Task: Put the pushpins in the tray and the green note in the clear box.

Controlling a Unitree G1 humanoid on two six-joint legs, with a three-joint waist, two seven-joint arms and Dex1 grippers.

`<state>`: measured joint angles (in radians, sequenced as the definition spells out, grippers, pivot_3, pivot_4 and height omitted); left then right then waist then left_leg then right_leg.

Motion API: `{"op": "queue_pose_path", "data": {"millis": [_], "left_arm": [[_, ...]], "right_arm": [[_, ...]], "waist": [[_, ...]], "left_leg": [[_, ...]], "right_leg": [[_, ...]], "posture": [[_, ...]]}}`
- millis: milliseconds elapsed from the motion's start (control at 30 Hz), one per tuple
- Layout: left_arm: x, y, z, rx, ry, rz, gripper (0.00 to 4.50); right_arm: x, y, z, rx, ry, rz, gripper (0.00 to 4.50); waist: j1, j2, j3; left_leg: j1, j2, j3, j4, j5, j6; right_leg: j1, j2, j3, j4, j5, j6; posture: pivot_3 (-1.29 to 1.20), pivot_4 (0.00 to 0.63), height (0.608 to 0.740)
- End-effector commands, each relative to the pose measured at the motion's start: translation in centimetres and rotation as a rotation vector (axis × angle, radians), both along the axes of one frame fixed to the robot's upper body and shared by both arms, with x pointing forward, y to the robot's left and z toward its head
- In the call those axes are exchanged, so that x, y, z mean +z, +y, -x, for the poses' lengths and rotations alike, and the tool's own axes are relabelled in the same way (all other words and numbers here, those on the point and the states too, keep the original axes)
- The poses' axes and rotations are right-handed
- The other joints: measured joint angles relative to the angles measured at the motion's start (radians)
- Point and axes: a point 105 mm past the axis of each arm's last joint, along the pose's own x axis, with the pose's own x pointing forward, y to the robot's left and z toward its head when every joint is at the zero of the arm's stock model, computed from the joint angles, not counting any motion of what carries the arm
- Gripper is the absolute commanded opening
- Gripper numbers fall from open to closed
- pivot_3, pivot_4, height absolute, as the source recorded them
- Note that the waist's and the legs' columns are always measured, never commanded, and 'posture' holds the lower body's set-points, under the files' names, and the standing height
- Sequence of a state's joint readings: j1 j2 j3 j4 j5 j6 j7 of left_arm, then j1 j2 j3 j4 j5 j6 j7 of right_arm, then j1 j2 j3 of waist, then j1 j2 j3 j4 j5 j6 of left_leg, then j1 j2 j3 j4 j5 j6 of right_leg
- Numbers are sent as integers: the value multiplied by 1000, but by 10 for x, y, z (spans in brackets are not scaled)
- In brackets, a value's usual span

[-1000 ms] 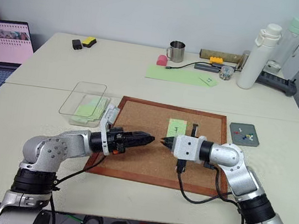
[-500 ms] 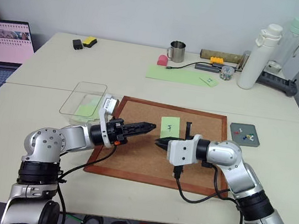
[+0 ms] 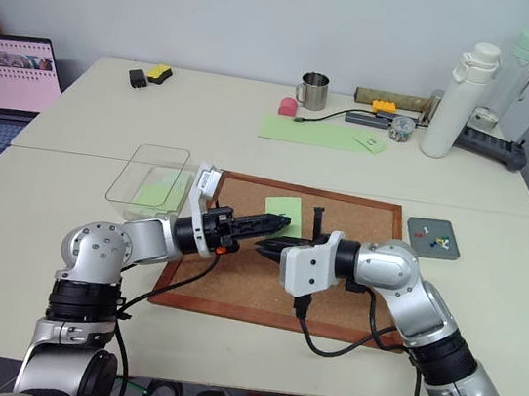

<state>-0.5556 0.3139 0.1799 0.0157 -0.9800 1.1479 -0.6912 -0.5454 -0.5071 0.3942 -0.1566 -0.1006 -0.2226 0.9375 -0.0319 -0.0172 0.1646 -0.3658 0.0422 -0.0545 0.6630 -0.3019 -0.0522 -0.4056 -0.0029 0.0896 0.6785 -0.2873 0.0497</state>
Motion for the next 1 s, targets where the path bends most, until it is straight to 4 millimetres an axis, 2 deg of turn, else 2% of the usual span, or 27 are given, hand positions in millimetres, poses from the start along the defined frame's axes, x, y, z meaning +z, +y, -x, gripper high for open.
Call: {"op": "queue_pose_path", "data": {"millis": [33,433,600,767,867,1000], "left_arm": [[13,-1,2,-19,-62,24,1988],[14,0,4,-30,-72,13,15],[10,1,0,-10,-87,-25,15],[-2,7,-28,142,-195,-163,15],[-2,6,-36,165,-262,-207,15],[-1,0,-37,133,-312,-216,15]], "right_arm": [[12,2,2,12,-56,-15,0],[14,0,-2,-12,-59,-27,0],[17,-1,-4,-21,-71,-32,0],[22,-3,-5,-39,-73,-55,0],[30,-9,-5,-66,-65,-89,0],[37,-21,-6,-134,-25,-150,0]], "waist": [[0,0,0],[0,0,0],[0,0,0],[1,0,0],[1,0,0],[3,0,0]], "left_leg": [[0,0,0,0,0,0],[0,0,0,0,0,0],[0,0,0,0,0,0],[0,0,0,0,0,0],[0,0,0,0,0,0],[-1,-1,0,0,0,0]], "right_leg": [[0,0,0,0,0,0],[0,0,0,0,0,0],[0,0,0,0,0,0],[0,0,0,0,0,0],[0,0,0,0,0,0],[0,0,0,-1,0,0]], "posture": [[0,150,740],[0,150,740],[0,150,740],[0,150,740],[0,150,740],[0,150,740]]}}
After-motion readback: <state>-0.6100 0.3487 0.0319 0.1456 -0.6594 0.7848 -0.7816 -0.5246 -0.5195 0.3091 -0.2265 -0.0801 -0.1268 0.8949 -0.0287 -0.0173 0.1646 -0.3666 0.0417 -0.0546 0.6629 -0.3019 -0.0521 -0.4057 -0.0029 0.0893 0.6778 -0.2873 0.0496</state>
